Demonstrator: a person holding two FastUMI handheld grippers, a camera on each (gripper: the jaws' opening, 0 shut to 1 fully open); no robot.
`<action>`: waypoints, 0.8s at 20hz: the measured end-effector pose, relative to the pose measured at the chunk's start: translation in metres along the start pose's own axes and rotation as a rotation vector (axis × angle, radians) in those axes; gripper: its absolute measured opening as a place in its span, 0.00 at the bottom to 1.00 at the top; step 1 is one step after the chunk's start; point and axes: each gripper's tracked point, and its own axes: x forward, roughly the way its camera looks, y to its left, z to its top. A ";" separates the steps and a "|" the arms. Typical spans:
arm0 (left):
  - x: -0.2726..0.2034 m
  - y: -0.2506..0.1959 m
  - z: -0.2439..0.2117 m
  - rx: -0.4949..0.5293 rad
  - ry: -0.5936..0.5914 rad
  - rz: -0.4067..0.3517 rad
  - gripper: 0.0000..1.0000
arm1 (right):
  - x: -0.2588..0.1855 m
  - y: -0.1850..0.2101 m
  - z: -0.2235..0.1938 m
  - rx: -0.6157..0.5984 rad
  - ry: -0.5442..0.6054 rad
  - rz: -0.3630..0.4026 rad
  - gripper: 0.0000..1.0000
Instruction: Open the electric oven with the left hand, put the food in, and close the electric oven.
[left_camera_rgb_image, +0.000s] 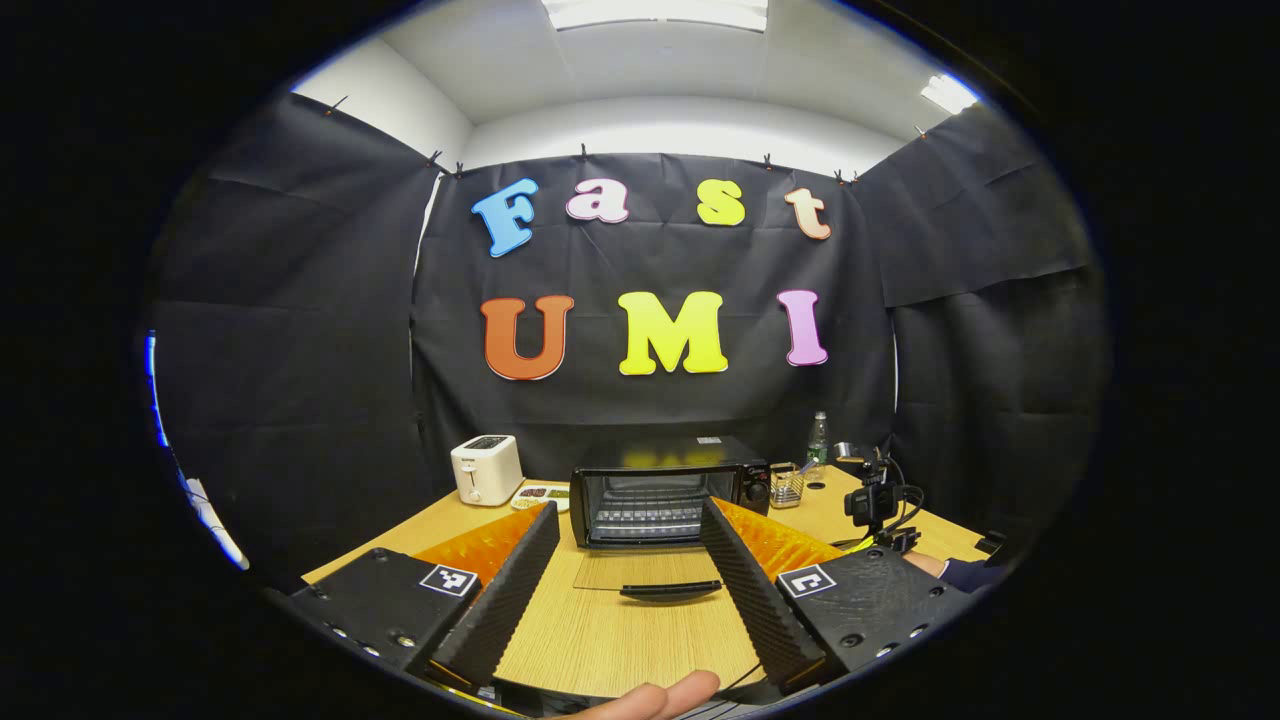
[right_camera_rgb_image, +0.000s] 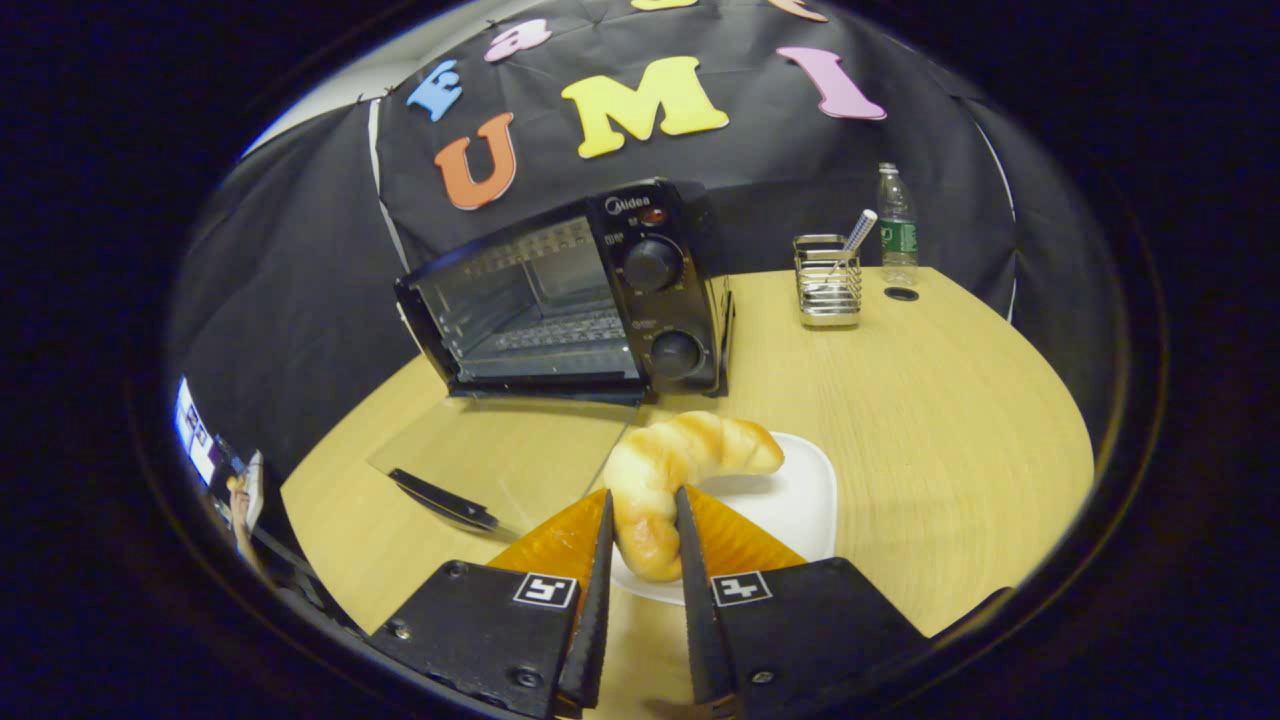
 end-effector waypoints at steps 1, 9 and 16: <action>0.000 0.000 0.000 -0.003 -0.003 -0.002 0.94 | -0.002 0.012 0.008 0.034 -0.024 0.028 0.34; -0.004 0.016 0.002 0.006 -0.018 0.012 0.93 | 0.025 0.104 0.055 0.193 -0.188 0.161 0.35; 0.007 0.049 -0.008 0.017 0.012 0.061 0.93 | 0.098 0.143 0.087 0.100 -0.268 0.043 0.36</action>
